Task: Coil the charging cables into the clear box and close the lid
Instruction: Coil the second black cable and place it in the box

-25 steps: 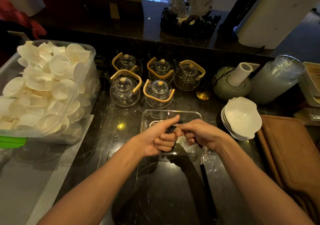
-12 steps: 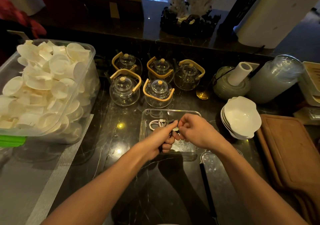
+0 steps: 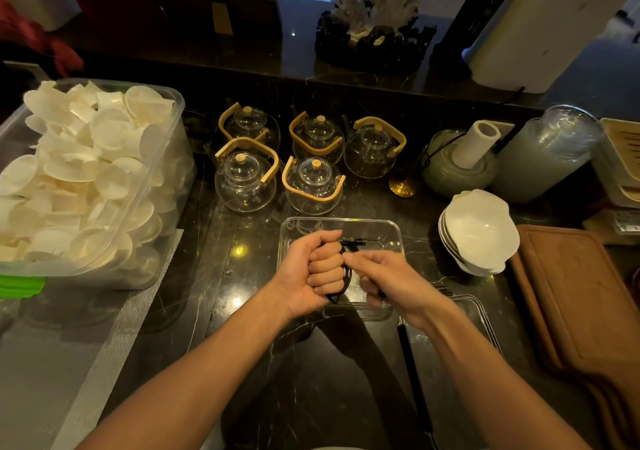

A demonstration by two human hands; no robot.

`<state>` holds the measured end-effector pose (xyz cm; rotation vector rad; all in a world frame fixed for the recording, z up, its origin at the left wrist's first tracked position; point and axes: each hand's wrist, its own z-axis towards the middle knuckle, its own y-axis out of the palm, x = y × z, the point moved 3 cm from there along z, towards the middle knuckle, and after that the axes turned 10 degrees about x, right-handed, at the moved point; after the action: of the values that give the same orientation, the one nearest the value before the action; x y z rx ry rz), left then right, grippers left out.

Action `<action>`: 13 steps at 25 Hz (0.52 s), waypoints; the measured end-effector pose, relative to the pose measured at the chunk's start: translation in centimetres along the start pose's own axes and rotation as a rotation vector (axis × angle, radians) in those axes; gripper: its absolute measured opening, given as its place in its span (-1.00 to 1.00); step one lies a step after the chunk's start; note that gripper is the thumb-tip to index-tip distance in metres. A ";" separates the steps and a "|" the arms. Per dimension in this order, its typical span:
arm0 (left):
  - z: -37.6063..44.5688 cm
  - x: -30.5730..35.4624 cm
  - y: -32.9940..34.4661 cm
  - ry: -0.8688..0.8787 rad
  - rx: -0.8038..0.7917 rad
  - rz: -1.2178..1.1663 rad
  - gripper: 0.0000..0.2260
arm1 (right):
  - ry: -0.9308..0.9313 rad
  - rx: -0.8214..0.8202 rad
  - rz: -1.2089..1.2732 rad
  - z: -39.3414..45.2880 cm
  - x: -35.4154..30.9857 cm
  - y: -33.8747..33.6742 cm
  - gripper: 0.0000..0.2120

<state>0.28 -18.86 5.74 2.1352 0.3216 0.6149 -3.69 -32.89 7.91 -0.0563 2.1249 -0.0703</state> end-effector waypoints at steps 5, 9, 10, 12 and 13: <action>0.0 0.0 -0.4 -0.034 0.021 0.029 -0.51 | -0.077 0.026 0.042 0.3 0.4 1.0 -0.76; 0.2 0.5 -0.1 -0.008 0.229 0.222 -0.57 | -0.084 0.062 0.051 0.6 1.2 1.3 -0.71; 0.3 0.6 -0.1 0.016 0.295 0.305 -0.58 | -0.087 0.070 0.042 0.6 1.4 1.4 -0.70; 0.2 0.9 0.3 0.076 0.400 0.469 -0.60 | -0.108 0.092 0.032 0.6 1.6 1.6 -0.70; 0.1 1.0 0.2 0.122 0.453 0.553 -0.62 | -0.117 0.111 0.034 0.6 1.7 1.6 -0.71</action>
<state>1.21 -18.63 6.14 2.6499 -0.0888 1.0703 -4.05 -31.44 6.06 0.0403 2.0004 -0.1608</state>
